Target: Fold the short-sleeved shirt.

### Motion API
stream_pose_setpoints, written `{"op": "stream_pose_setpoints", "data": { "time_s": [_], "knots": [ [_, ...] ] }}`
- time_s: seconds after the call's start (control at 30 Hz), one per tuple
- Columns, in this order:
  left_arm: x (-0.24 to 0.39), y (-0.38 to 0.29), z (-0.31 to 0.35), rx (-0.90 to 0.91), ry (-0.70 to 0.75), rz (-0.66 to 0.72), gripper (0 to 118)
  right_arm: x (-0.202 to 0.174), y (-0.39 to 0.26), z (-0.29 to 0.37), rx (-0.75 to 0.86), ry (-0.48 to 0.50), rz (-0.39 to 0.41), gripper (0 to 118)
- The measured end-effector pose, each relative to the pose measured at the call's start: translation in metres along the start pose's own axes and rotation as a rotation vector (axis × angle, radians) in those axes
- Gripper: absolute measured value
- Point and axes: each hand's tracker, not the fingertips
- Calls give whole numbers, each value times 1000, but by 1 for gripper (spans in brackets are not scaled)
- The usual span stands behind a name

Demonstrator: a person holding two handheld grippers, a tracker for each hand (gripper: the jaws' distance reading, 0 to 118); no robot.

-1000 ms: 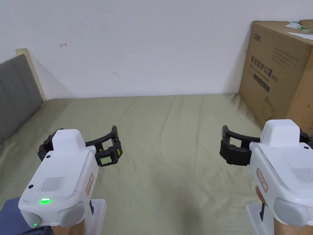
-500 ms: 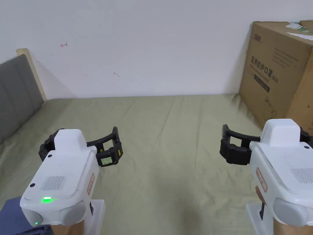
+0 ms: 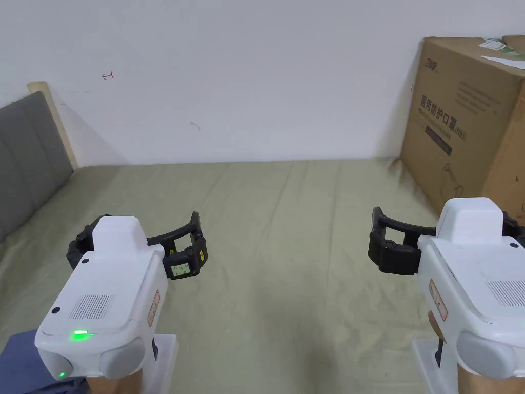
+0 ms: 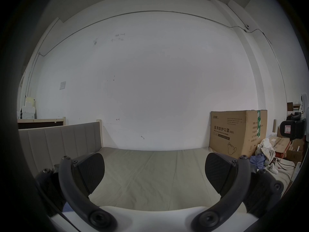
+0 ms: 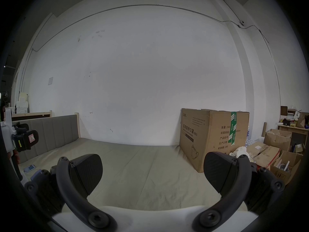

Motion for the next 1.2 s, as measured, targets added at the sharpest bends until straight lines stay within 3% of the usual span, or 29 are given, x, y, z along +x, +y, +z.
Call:
{"op": "stream_pose_setpoints", "data": {
  "time_s": [0.4, 0.57, 0.67, 0.73, 0.87, 1.0, 1.13, 1.2],
  "knots": [
    [1, 0, 1, -3, -7, -8, 118, 0, 0, 0, 0, -13, 12, 118],
    [3, 1, 1, -2, -10, -6, 118, 0, -2, -2, -15, -12, -29, 118],
    [3, 2, 1, 1, -12, -9, 118, 0, 0, -6, -66, -45, -102, 118],
    [2, 2, 1, -1, -14, -9, 118, 0, 1, -7, -110, -117, -193, 118],
    [2, 3, 1, 0, -17, -6, 118, 9, 14, -18, -402, -186, -365, 118],
    [1, 3, 1, 2, -18, -5, 118, 17, 15, -18, -443, -144, -473, 118],
    [1, 4, 1, 4, -18, -6, 118, 15, 18, -17, -451, -153, -463, 118],
    [1, 5, 1, 6, -17, -6, 118, 11, 21, -19, -480, -180, -389, 118]
  ]
}}
